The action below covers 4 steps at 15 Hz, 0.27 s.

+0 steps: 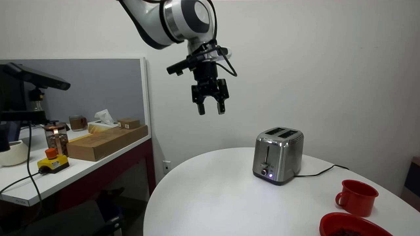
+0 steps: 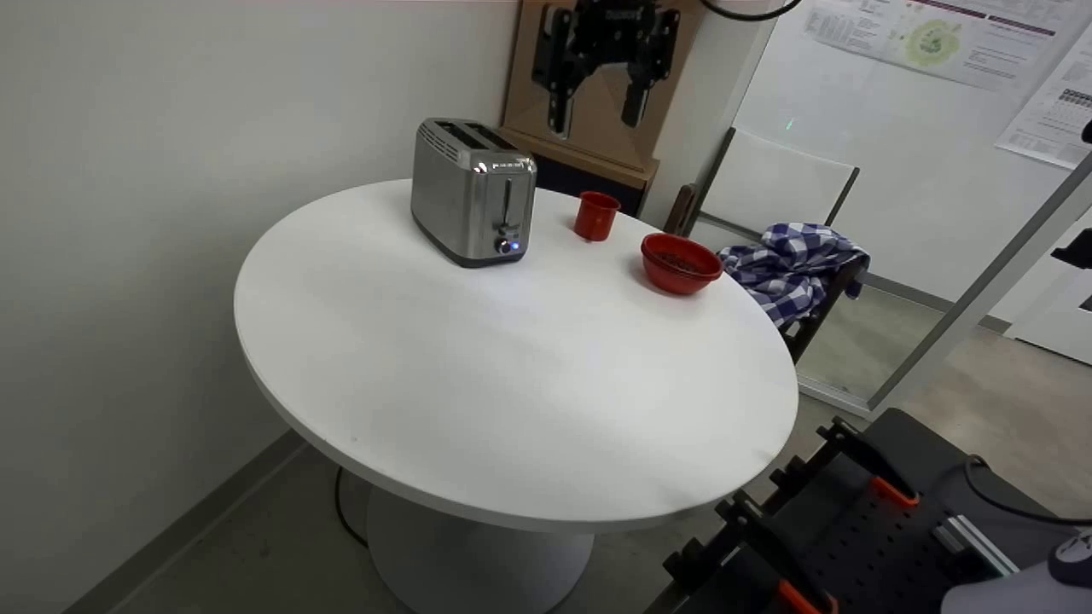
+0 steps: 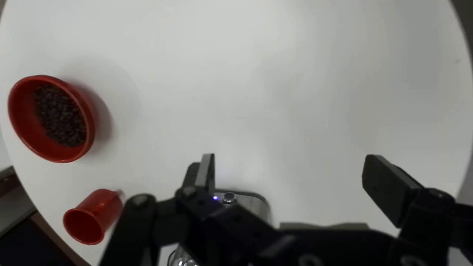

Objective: Push the lever of the toaster down

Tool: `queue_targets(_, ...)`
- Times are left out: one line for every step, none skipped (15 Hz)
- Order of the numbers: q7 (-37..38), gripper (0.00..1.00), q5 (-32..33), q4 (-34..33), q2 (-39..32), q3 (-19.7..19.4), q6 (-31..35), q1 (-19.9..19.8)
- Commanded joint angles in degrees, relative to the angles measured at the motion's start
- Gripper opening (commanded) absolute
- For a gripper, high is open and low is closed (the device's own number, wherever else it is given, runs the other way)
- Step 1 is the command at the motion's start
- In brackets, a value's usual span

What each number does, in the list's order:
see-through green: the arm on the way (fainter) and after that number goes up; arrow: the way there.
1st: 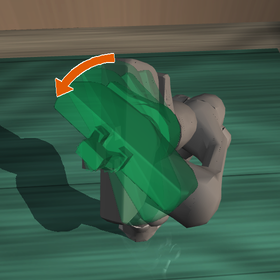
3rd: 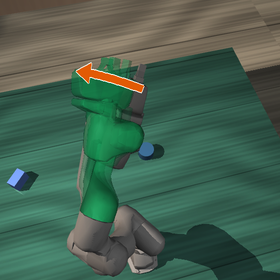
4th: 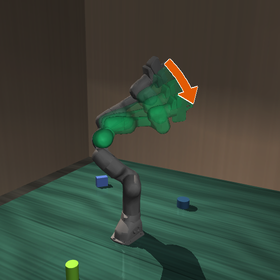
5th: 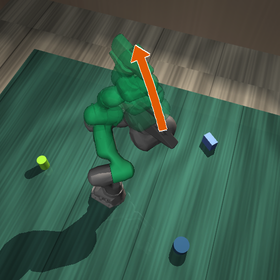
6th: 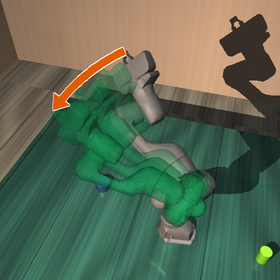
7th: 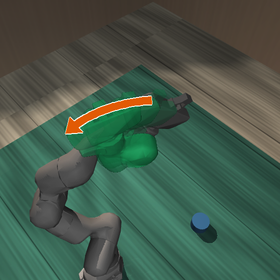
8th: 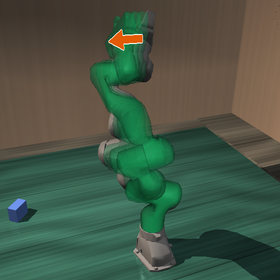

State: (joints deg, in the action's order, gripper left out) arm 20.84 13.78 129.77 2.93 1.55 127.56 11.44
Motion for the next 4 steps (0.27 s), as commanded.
queue_targets(-3.2,1.0,-4.1,1.9,3.2,2.7,-0.1,-2.4)
queue_targets(-4.3,1.0,-5.2,3.1,5.5,3.1,-0.2,-2.7)
queue_targets(-4.2,1.0,-5.1,3.4,6.2,3.4,-0.2,-3.1)
queue_targets(-4.2,1.0,-5.0,3.4,6.0,3.6,-0.2,-3.3)
